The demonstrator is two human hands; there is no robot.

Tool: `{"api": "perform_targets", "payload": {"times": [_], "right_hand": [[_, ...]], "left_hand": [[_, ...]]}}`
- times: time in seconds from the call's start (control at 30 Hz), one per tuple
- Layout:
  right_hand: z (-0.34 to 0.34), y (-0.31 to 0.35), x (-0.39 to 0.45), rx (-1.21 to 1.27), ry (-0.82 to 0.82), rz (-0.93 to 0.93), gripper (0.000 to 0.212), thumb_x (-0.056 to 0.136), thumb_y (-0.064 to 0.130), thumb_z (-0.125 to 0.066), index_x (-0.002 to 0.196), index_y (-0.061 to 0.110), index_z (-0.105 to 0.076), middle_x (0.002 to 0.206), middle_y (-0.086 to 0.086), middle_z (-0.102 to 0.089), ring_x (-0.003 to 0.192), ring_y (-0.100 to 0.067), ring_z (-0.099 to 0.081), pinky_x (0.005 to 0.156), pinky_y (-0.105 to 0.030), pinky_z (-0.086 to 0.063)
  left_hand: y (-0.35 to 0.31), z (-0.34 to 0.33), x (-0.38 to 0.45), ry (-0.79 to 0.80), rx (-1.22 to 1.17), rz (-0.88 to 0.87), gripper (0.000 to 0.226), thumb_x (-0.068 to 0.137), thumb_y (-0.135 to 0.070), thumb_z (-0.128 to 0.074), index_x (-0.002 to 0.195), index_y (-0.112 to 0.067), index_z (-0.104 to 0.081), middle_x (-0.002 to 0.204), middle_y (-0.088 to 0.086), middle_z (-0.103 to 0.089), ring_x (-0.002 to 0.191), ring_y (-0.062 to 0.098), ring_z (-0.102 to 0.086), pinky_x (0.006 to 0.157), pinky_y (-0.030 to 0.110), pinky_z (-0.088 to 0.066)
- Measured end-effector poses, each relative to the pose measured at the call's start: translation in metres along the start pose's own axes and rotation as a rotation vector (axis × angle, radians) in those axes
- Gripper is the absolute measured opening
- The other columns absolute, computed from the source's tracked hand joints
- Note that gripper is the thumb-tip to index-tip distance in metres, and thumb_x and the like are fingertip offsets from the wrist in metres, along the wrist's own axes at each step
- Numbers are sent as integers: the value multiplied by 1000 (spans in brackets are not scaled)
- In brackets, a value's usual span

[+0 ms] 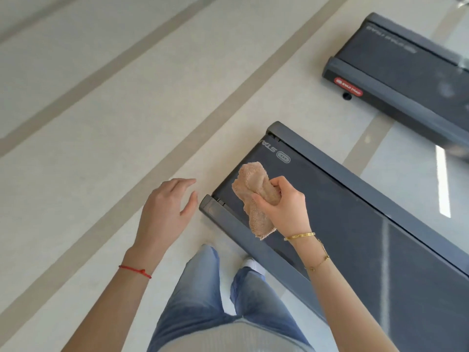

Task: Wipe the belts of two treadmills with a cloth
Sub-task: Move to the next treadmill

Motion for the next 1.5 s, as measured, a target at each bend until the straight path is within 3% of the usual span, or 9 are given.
{"api": "perform_targets", "payload": {"times": [0.33, 0.57, 0.77, 0.87, 1.1, 1.2, 1.5], "right_hand": [[-79, 60, 49, 0, 32, 24, 34, 77, 37, -80, 94, 17, -58, 80, 10, -63, 74, -7, -61, 65, -29, -55], [-149, 121, 105, 16, -59, 0, 34, 77, 35, -81, 92, 16, -57, 77, 6, -62, 72, -14, -60, 61, -24, -50], [-178, 159, 150, 18, -123, -47, 34, 76, 36, -81, 89, 19, -56, 73, 12, -57, 68, -8, -56, 58, -16, -42], [-178, 162, 175, 15, -151, -82, 34, 76, 37, -81, 90, 19, -57, 75, 14, -58, 70, -6, -57, 59, -13, -42], [-164, 143, 258, 34, -248, -180, 34, 74, 37, -82, 90, 20, -57, 76, 15, -59, 73, -2, -57, 59, -8, -41], [-148, 136, 311, 50, -282, -199, 34, 75, 36, -82, 89, 21, -55, 74, 16, -58, 71, -1, -56, 59, -8, -39], [-37, 100, 474, 40, -403, -283, 37, 76, 36, -81, 95, 16, -58, 78, 8, -61, 73, -15, -58, 67, -25, -44]], "left_hand": [[90, 42, 29, 13, 18, 102, 26, 93, -19, -62, 118, -14, -69, 113, 0, -70, 101, 21, -65, 83, 32, -51], [172, 89, 103, 58, 45, 9, 25, 93, -16, -63, 117, -12, -69, 113, 0, -70, 100, 22, -66, 83, 35, -54], [232, 111, 162, 102, 66, -35, 25, 94, -20, -62, 118, -16, -69, 113, -4, -69, 100, 15, -64, 82, 22, -43], [247, 107, 199, 129, 63, -47, 25, 95, -23, -60, 118, -18, -68, 113, -5, -69, 101, 15, -64, 82, 22, -43], [244, 65, 312, 217, 8, -75, 25, 96, -23, -57, 118, -19, -68, 114, -5, -70, 105, 17, -64, 84, 27, -48], [230, 44, 376, 230, -5, -94, 24, 97, -22, -58, 118, -19, -69, 114, -6, -70, 105, 16, -64, 83, 23, -45], [141, -28, 588, 275, -35, -214, 25, 97, -23, -56, 118, -20, -69, 116, -6, -69, 107, 16, -63, 85, 26, -46]]}}
Point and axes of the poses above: each hand's wrist, its own x-axis towards the middle knuckle, its own z-axis out of the back of the hand, y = z × x, the point moved 10 cm from there along x, towards the middle knuckle
